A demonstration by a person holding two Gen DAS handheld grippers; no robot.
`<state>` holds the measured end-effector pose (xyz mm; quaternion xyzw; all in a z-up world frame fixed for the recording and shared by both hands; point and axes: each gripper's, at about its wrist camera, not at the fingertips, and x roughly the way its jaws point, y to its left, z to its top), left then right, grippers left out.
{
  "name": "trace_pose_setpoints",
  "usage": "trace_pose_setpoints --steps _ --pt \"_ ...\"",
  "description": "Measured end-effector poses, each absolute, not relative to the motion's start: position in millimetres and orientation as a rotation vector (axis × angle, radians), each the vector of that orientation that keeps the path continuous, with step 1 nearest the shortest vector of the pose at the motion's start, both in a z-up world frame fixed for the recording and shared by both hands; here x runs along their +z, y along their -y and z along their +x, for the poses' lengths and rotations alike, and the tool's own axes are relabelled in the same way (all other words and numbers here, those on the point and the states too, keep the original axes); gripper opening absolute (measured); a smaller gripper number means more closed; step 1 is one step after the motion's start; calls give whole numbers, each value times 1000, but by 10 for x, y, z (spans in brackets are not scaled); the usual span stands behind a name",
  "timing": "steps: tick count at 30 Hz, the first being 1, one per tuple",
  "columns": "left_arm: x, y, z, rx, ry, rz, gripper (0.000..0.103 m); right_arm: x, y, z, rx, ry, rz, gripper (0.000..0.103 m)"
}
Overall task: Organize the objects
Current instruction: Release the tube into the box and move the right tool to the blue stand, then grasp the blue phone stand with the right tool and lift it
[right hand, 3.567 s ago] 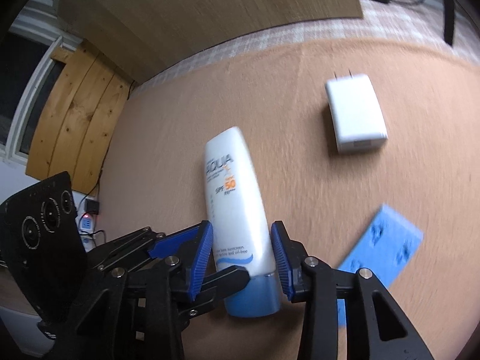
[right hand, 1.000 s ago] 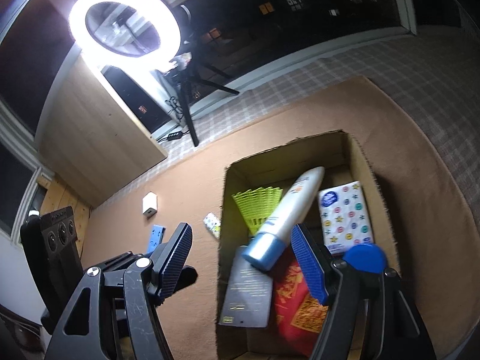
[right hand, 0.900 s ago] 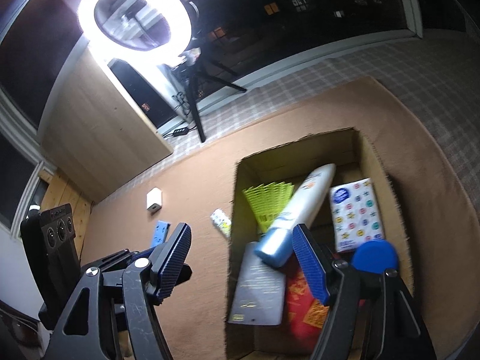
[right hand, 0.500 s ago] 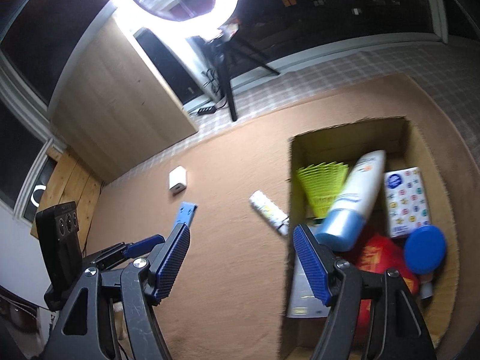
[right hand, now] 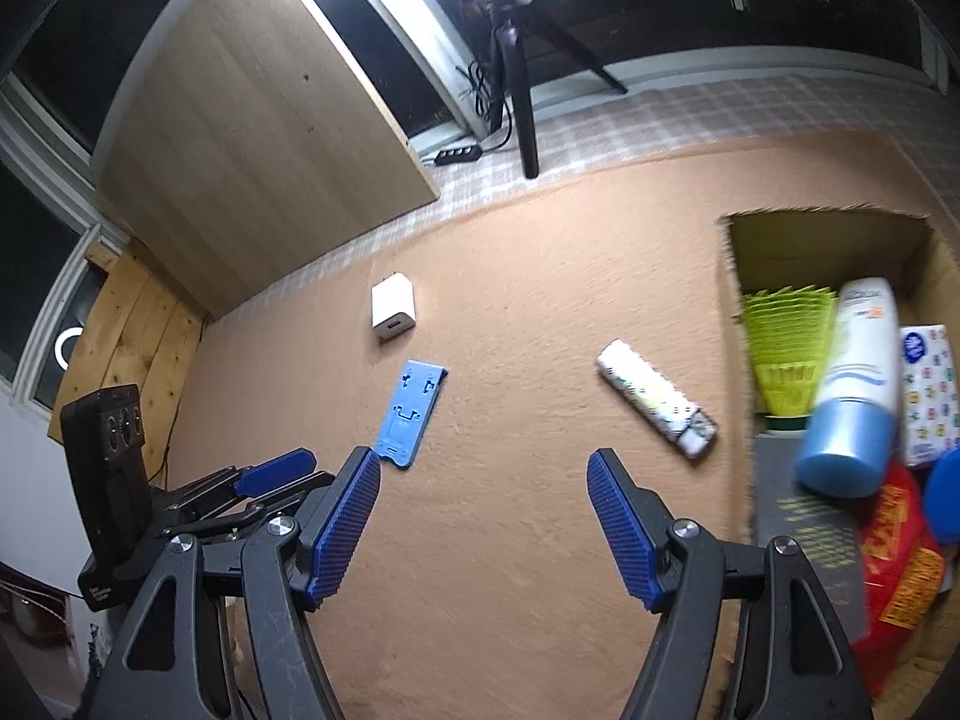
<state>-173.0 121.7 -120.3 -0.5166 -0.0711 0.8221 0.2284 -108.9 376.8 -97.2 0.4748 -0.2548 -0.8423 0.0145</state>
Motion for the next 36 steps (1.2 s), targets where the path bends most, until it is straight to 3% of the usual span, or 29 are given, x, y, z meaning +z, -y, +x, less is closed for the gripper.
trace_pose_setpoints --steps 23,36 --pt "-1439 -1332 -2047 2281 14 -1450 52 -1408 -3336 -1787 -2506 727 1602 49" --pt "-1637 -1375 -2205 2206 54 -1490 52 -1620 -3273 -1993 -2446 761 1674 42"
